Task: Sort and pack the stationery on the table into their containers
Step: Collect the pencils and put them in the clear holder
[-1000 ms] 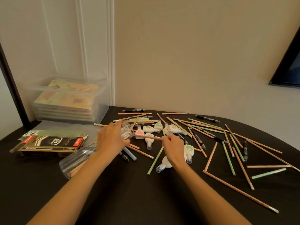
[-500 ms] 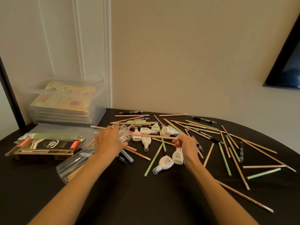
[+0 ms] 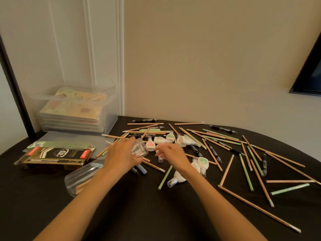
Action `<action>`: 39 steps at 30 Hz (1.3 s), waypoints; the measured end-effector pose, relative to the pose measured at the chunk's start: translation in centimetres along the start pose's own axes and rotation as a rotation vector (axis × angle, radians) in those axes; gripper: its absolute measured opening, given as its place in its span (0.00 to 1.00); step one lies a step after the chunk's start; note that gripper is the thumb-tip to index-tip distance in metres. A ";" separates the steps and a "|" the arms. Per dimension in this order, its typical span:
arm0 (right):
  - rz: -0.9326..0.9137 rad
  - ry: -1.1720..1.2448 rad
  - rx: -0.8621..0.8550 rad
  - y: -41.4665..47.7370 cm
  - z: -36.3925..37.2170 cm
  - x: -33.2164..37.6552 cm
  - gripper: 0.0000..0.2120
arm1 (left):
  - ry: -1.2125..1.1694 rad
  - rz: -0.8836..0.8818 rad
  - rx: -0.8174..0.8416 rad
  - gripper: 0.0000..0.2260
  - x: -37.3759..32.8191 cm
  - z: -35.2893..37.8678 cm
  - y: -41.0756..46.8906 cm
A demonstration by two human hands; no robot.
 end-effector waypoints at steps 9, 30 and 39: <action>0.023 -0.639 0.128 -0.1 0.7 -4.0 0.08 | 0.043 -0.042 0.001 0.31 0.3 0.4 0.4; 0.337 0.879 -0.759 -2.7 -7.5 -6.2 0.10 | 0.077 -0.029 0.067 0.29 -0.9 1.9 0.5; 0.213 0.352 0.002 -1.2 -0.8 -1.5 0.08 | 0.050 -0.019 0.060 0.31 -1.0 1.4 0.4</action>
Point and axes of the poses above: each hand's wrist, its own y-axis towards the middle knuckle, its own z-axis out of the palm, x = y × z, the point moved 6 cm from there along y, towards the middle knuckle, and after that the axes turned 6 degrees about -z, right-handed, at the moved point
